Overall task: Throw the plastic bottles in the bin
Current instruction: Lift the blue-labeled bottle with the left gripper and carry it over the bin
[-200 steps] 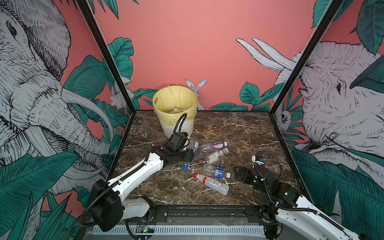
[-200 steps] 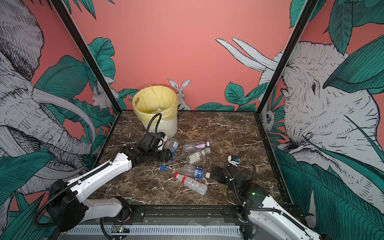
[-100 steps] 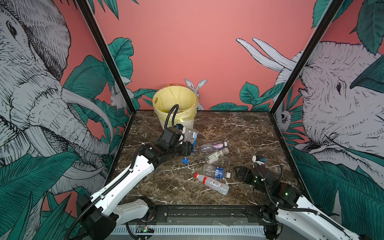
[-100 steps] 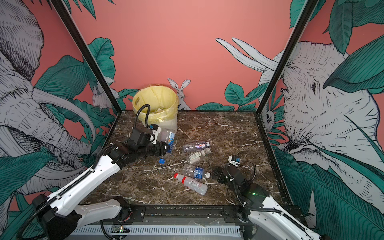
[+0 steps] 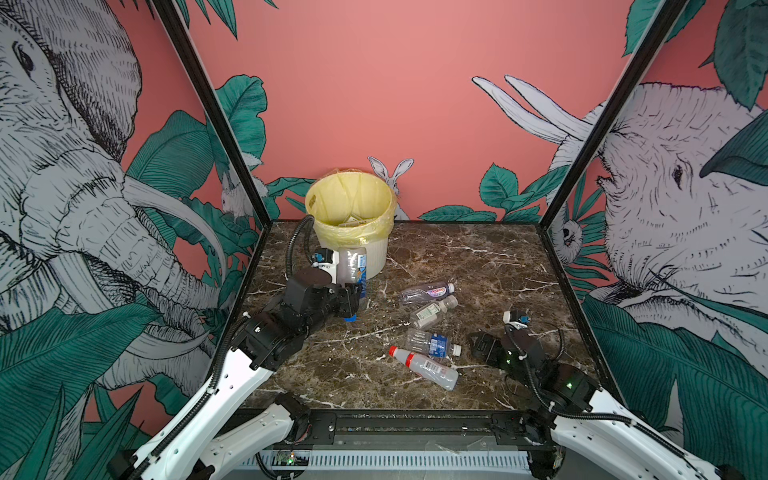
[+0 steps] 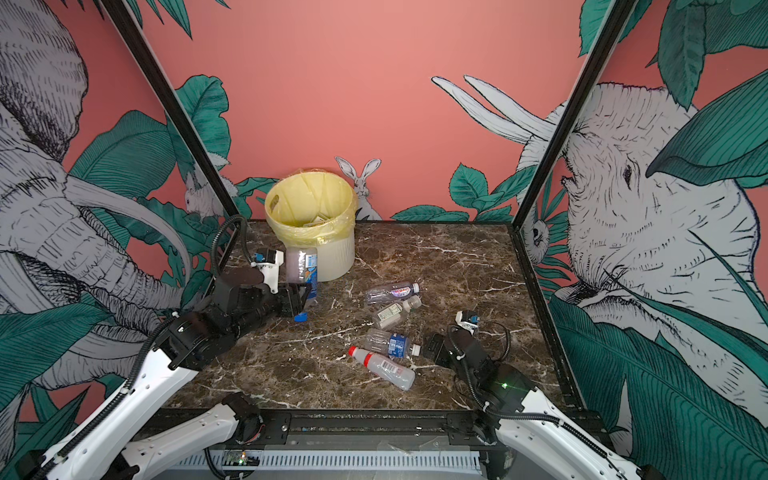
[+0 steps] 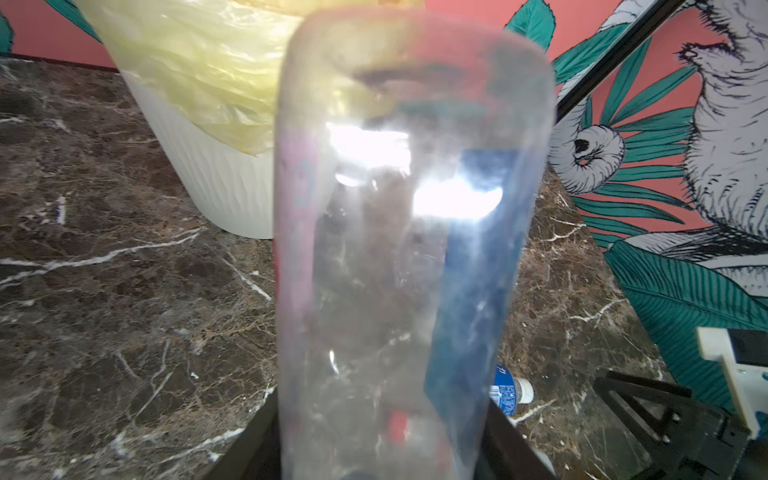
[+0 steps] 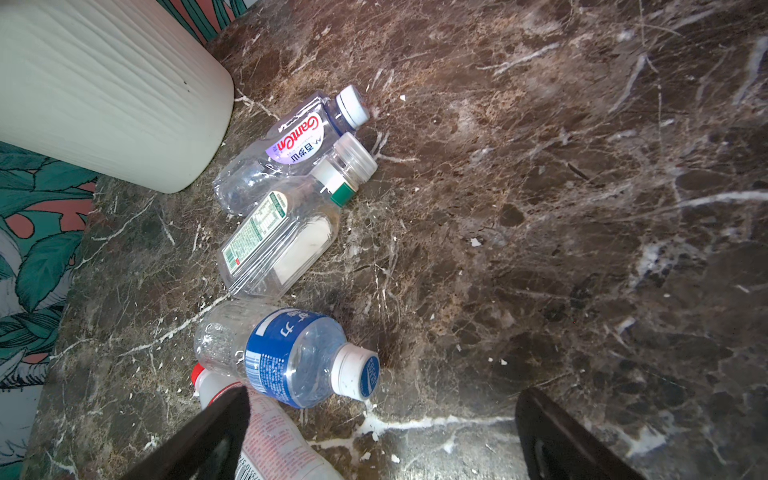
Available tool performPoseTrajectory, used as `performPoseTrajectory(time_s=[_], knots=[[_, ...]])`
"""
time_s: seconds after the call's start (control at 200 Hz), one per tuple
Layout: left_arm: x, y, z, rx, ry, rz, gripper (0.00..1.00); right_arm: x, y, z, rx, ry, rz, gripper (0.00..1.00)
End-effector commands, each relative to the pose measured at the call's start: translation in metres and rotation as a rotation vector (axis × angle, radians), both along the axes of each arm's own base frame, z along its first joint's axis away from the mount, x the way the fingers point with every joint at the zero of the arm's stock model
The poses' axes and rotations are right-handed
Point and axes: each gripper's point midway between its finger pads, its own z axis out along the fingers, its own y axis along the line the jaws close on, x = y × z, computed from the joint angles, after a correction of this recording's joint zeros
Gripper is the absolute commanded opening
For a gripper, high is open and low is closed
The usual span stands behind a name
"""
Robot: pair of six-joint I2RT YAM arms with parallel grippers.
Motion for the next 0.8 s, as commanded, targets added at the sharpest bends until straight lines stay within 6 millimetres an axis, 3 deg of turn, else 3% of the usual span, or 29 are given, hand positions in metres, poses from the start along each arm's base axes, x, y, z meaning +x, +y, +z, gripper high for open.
performPoseTrajectory(time_s=[0.0, 0.225, 0.345, 0.455, 0.615, 0.795], knots=[[0.0, 0.018, 0.0, 0.042, -0.02, 0.072, 0.59, 0.005, 0.002, 0.01, 0.029, -0.033, -0.016, 0.99], [0.007, 0.028, 0.02, 0.101, -0.064, 0.113, 0.59, 0.003, 0.0, 0.01, 0.04, -0.037, -0.021, 0.99], [0.021, 0.024, 0.039, 0.136, -0.099, 0.126, 0.6, 0.003, 0.002, 0.01, 0.052, -0.036, -0.018, 0.99], [0.039, 0.024, 0.069, 0.151, -0.143, 0.16, 0.62, 0.002, 0.004, 0.01, 0.059, -0.033, -0.012, 0.99], [0.086, 0.035, 0.113, 0.131, -0.189, 0.251, 0.64, 0.001, 0.003, 0.011, 0.066, -0.032, -0.015, 0.99], [0.166, 0.04, 0.157, 0.114, -0.261, 0.328, 0.67, 0.002, 0.007, 0.01, 0.092, -0.027, -0.011, 0.99]])
